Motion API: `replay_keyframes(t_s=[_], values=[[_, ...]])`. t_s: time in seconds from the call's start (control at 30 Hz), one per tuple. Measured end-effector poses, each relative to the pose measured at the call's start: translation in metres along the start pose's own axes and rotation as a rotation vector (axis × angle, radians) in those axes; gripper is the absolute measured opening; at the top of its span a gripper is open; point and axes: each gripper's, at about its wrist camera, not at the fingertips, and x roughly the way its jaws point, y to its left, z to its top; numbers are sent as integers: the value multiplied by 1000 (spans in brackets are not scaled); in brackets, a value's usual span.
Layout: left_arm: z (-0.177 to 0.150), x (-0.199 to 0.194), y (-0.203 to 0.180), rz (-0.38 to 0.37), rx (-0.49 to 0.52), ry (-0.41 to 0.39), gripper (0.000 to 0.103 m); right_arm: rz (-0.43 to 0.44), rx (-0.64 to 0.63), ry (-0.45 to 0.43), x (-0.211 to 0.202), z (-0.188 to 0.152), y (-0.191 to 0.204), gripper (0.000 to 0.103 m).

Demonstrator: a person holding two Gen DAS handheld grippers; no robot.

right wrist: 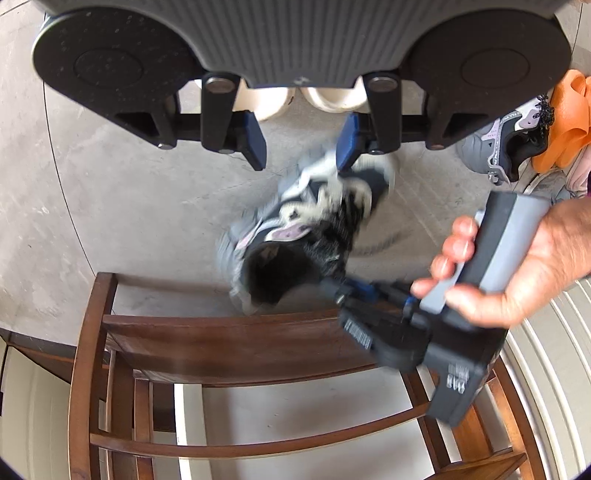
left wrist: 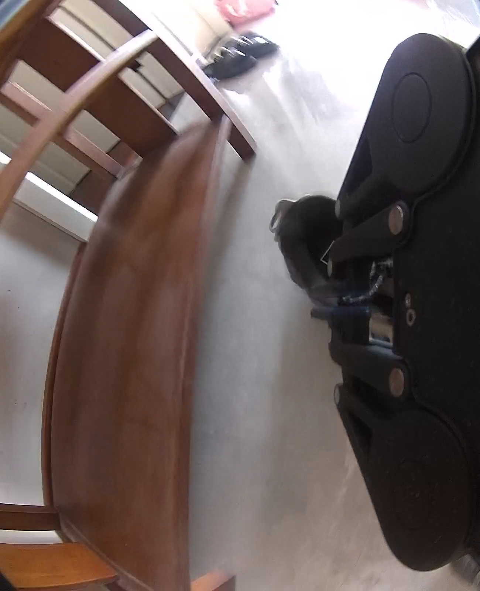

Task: Organize scattered shoes
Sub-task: 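Carry the sneaker with the left tool and set it beside its mate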

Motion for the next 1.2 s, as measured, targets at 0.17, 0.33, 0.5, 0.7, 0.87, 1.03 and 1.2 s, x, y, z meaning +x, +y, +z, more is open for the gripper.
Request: replay_keyframes(t_s=[0.17,0.33,0.5,0.7,0.87,1.03,1.2], values=[[-6,0,16,16,36,14,6,-2,11,4,3,1,1,46],[-26,-22,2,-56,298,-52,20,10,-6,8,10,5,10,46],[-53,-26,-14,-49,595,-82,22,20,-17,11,13,7,17,46],[-52,-13,-16,-41,618,-76,23,22,-37,20,14,4,22,46],[-46,-5,-19,-52,572,-76,24,21,-33,31,14,2,20,46],[-47,5,-24,-24,548,-68,24,23,-32,40,18,1,19,46],[-50,12,-34,60,550,-56,18,33,-40,46,19,0,22,46]])
